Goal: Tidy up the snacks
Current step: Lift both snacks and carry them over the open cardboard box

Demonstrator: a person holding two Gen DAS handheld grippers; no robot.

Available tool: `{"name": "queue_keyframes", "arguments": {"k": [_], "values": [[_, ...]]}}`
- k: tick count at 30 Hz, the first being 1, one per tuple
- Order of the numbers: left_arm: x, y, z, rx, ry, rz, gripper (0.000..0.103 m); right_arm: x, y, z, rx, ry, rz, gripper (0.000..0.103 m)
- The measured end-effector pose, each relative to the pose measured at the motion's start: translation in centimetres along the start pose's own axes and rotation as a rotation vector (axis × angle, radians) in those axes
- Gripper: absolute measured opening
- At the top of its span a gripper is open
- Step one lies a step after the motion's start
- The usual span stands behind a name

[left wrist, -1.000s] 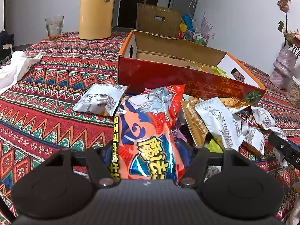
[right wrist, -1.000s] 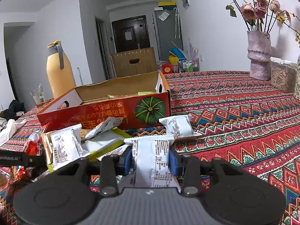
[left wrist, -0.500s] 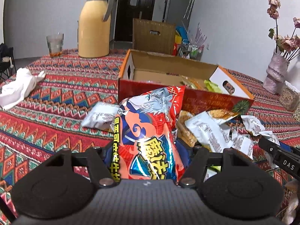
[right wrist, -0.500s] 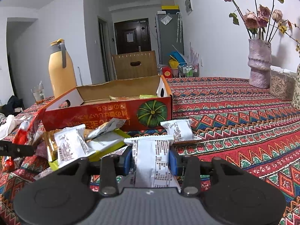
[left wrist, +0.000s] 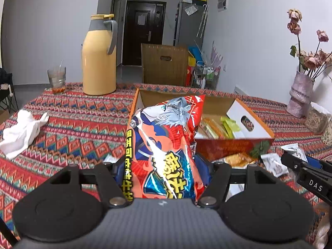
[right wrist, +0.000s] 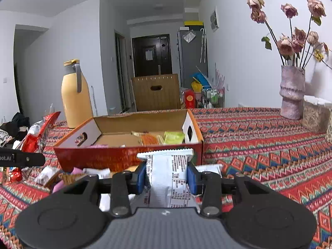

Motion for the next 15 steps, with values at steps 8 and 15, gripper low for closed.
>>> {"name": "queue_keyframes", "arguments": {"k": [8,15], "values": [[-1.4,3.1,-0.7,-0.030,0.004,-0.033,0.066,-1.7,3.8,1.2,-0.001,-0.002,-0.055,0.039],[-3.4,5.5,-0.7,-0.039,0.012,-0.047,0.066,-4.3,6.7,2.5,0.011,0.014,-0.082,0.039]]}}
Point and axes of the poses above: each gripper's, at about its wrist camera, not at the fingertips, and x roughly against the way its jaws point, z to its left, y to its top, the point moved 7 cm from there along -x, roughly the way its jaws point, and after that the axes turned 15 degrees about -y, right-handed, at the moved point
